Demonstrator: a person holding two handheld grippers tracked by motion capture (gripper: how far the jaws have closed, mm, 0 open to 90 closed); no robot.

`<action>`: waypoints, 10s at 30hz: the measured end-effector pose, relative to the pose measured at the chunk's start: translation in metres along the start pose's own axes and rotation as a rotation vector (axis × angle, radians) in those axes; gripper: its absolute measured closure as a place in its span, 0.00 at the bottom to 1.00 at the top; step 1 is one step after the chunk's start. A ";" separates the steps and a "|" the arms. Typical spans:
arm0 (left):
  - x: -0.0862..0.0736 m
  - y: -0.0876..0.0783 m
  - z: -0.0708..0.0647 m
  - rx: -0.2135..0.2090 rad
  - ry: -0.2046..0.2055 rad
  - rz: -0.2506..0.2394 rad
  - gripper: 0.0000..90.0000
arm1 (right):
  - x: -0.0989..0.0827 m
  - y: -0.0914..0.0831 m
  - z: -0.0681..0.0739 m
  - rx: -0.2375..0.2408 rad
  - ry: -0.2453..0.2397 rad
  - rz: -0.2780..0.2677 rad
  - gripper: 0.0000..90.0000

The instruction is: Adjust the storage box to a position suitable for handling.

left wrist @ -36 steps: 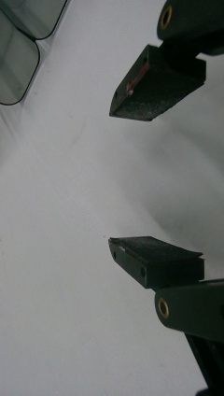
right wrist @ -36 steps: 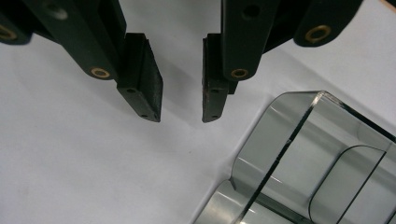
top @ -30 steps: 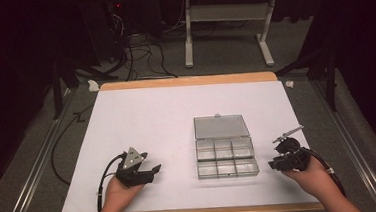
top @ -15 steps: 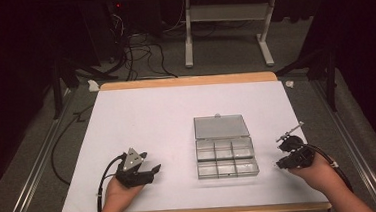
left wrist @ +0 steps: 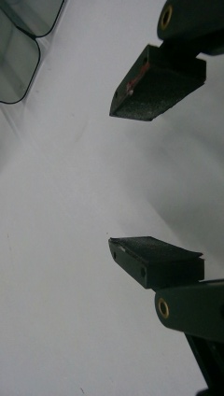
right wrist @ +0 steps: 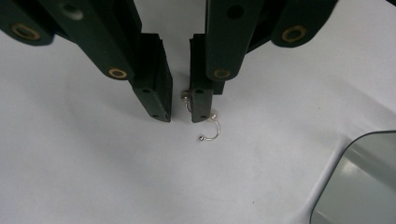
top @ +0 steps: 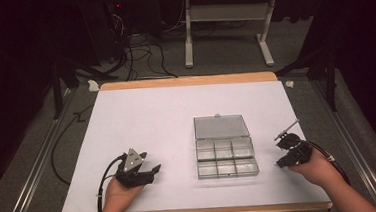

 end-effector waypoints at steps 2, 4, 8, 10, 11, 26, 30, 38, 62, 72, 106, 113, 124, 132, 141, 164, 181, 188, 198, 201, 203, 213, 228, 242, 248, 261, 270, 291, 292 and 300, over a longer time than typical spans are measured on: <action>0.000 0.000 0.000 0.001 0.000 0.000 0.35 | 0.001 0.001 0.000 0.002 -0.008 0.009 0.90; 0.000 0.000 0.000 0.001 0.002 0.000 0.35 | 0.002 0.001 0.000 0.004 -0.016 0.028 0.91; 0.000 0.000 0.000 -0.001 0.002 0.000 0.35 | 0.004 0.002 -0.001 0.025 -0.023 0.065 0.92; 0.000 0.000 0.000 -0.002 0.001 -0.001 0.35 | 0.005 0.002 -0.001 0.022 -0.035 0.081 0.92; 0.000 0.000 0.000 -0.002 0.000 -0.001 0.35 | 0.006 0.002 -0.001 0.018 -0.038 0.089 0.93; 0.001 -0.001 0.000 -0.004 -0.007 -0.012 0.35 | 0.005 -0.003 0.001 0.009 -0.054 0.079 0.97; 0.001 -0.001 0.000 -0.004 -0.005 -0.015 0.35 | 0.005 -0.011 0.005 0.021 -0.043 0.047 0.97; 0.001 -0.001 0.000 -0.004 -0.005 -0.015 0.34 | 0.010 -0.031 0.015 0.036 -0.055 0.001 0.97; 0.001 -0.001 0.000 -0.005 -0.003 -0.017 0.34 | 0.038 -0.055 0.056 0.057 -0.120 -0.053 0.97; 0.001 -0.001 -0.001 -0.006 0.000 -0.016 0.34 | 0.053 -0.056 0.075 0.069 -0.156 -0.065 0.96; 0.001 -0.002 0.000 -0.010 -0.009 -0.025 0.34 | 0.093 -0.024 0.136 0.097 -0.325 -0.031 0.96; 0.001 -0.002 0.001 -0.015 -0.016 -0.026 0.34 | 0.095 -0.011 0.142 0.102 -0.336 -0.012 0.96; 0.001 -0.003 0.000 -0.026 -0.018 -0.029 0.34 | 0.092 0.006 0.145 0.097 -0.337 0.022 0.96; 0.001 -0.002 0.000 -0.027 -0.017 -0.030 0.34 | 0.092 0.010 0.144 0.092 -0.347 0.027 0.93; 0.001 -0.003 0.000 -0.027 -0.016 -0.030 0.34 | 0.094 -0.006 0.140 0.099 -0.334 -0.011 0.90; 0.001 -0.003 0.001 -0.025 -0.023 -0.033 0.34 | 0.070 -0.046 0.089 0.041 -0.193 -0.056 0.91; 0.001 -0.002 0.001 -0.024 -0.021 -0.027 0.34 | 0.045 -0.046 0.043 0.011 -0.100 -0.042 0.90; 0.001 -0.002 0.001 -0.026 -0.022 -0.029 0.34 | 0.036 -0.034 0.034 0.027 -0.060 -0.021 0.89; 0.001 -0.002 0.001 -0.026 -0.021 -0.028 0.34 | 0.022 -0.020 0.025 0.030 -0.047 0.012 0.88; 0.001 -0.002 0.001 -0.026 -0.019 -0.027 0.34 | 0.018 -0.016 0.024 0.033 -0.044 0.022 0.87; 0.001 -0.002 0.001 -0.025 -0.019 -0.027 0.34 | 0.015 -0.013 0.023 0.032 -0.042 0.030 0.87; 0.001 -0.002 0.000 -0.026 -0.017 -0.025 0.34 | 0.011 0.001 0.020 0.025 -0.046 0.064 0.85; 0.001 -0.002 0.000 -0.023 -0.015 -0.022 0.34 | 0.014 0.003 0.019 0.013 -0.077 0.084 0.96; 0.001 -0.002 0.000 -0.020 -0.016 -0.024 0.34 | 0.014 -0.005 0.022 0.010 -0.088 0.055 0.97; 0.001 -0.002 0.000 -0.020 -0.015 -0.026 0.34 | 0.015 -0.014 0.025 0.012 -0.094 0.041 0.96; 0.001 -0.002 0.000 -0.018 -0.013 -0.025 0.34 | 0.020 -0.030 0.035 0.026 -0.107 0.021 0.96; 0.001 -0.001 0.000 -0.018 -0.011 -0.020 0.34 | 0.025 -0.043 0.043 0.020 -0.134 0.001 0.96; 0.001 -0.002 0.000 -0.020 -0.016 -0.022 0.34 | 0.046 -0.059 0.067 0.031 -0.190 -0.038 0.96; 0.001 -0.002 0.000 -0.022 -0.017 -0.022 0.34 | 0.047 -0.059 0.069 0.030 -0.192 -0.037 0.96; 0.001 -0.002 0.000 -0.021 -0.014 -0.025 0.34 | 0.054 -0.058 0.080 0.038 -0.222 -0.041 0.96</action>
Point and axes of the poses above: each handheld gripper's, and its own axes: y roughly forward along the jaws, x roughly out of its top, z roughly to its left, the point moved 9 cm from there along y, roughly forward along the jaws, and after that the axes turned 3 degrees about -x, right-handed, at the moved point
